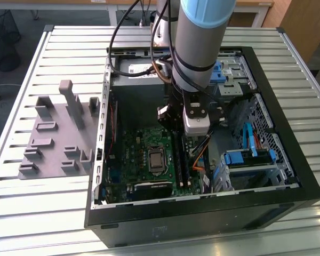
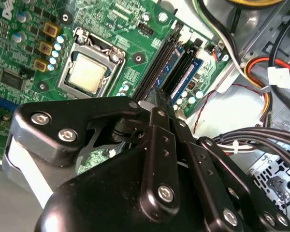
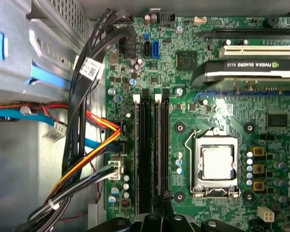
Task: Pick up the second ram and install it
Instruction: 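Press down the second ram until it locks into place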
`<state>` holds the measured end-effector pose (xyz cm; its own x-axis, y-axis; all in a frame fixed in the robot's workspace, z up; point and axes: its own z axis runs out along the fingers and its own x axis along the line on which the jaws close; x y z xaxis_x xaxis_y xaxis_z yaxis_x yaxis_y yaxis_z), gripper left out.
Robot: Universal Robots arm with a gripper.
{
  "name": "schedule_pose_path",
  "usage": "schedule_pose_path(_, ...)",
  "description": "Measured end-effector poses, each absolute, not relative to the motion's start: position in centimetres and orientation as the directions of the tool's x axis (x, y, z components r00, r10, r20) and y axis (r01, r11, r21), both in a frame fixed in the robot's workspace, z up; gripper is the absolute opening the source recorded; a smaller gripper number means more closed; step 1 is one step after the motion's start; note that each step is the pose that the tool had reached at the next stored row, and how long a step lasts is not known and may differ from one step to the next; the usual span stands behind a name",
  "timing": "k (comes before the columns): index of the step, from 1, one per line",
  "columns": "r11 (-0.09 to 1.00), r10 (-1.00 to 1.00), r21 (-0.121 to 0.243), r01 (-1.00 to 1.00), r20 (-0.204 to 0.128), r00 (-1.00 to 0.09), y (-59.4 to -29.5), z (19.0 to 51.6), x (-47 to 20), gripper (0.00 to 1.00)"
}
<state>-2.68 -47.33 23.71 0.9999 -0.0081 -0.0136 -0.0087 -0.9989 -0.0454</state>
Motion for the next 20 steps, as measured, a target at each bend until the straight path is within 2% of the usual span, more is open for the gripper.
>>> schedule_pose_path(20, -0.999, -0.008, -0.049, -0.009, -0.014, 1.000, -46.8, 21.7, -2.7, 0.11)
